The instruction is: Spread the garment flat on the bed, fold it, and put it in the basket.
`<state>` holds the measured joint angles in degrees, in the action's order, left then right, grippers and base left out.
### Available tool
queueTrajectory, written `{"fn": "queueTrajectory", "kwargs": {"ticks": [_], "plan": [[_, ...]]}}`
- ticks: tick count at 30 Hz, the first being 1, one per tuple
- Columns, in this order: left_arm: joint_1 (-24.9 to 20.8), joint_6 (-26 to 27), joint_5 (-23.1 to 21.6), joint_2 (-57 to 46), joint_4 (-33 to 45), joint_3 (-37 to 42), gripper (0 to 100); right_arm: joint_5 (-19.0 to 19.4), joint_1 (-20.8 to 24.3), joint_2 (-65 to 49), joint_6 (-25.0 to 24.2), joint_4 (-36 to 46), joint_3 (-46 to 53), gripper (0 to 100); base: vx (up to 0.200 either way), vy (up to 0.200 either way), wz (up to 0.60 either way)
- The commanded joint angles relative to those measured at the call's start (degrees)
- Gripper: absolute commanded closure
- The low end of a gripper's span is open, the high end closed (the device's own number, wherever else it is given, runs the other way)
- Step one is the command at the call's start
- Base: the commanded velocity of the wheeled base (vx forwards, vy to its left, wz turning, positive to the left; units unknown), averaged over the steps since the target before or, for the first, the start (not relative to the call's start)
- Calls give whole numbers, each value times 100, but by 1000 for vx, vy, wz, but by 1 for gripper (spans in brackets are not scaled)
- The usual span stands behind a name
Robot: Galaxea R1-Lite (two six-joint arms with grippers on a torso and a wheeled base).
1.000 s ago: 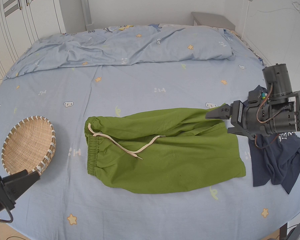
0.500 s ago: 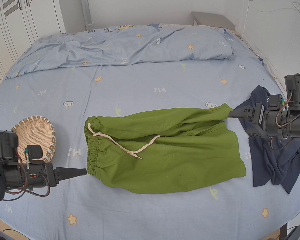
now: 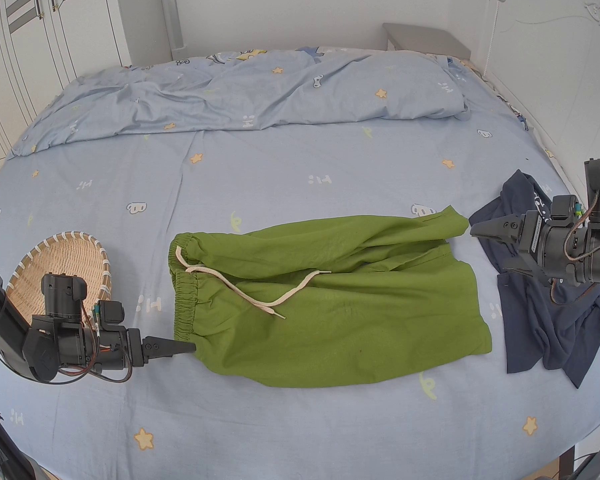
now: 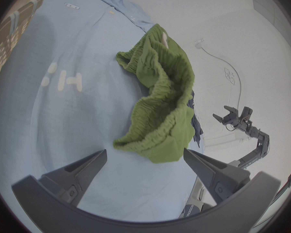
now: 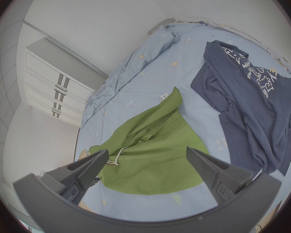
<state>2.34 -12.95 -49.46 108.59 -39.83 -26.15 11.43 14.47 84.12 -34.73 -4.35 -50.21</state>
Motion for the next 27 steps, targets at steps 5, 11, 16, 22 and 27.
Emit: {"fn": "queueTrajectory", "kwargs": {"ticks": [5,11,16,22,27], "plan": [[3,-199,-3,259,-254,-347,0,-1,-23,-36,10,-4,12,0,0,0,0],[-129,-173,-3,496,-271,-505,0,-1,-50,-62,10,-4,12,0,0,0,0],[-208,-199,-11,593,-394,-523,0,-1,-58,-53,10,-4,12,0,0,0,0],[-296,-208,-3,883,-799,-549,0,-10,-58,-53,10,-4,12,0,0,0,0],[-304,-279,6,909,-913,-523,100,-10,-67,-44,10,-4,12,0,0,0,0]]}}
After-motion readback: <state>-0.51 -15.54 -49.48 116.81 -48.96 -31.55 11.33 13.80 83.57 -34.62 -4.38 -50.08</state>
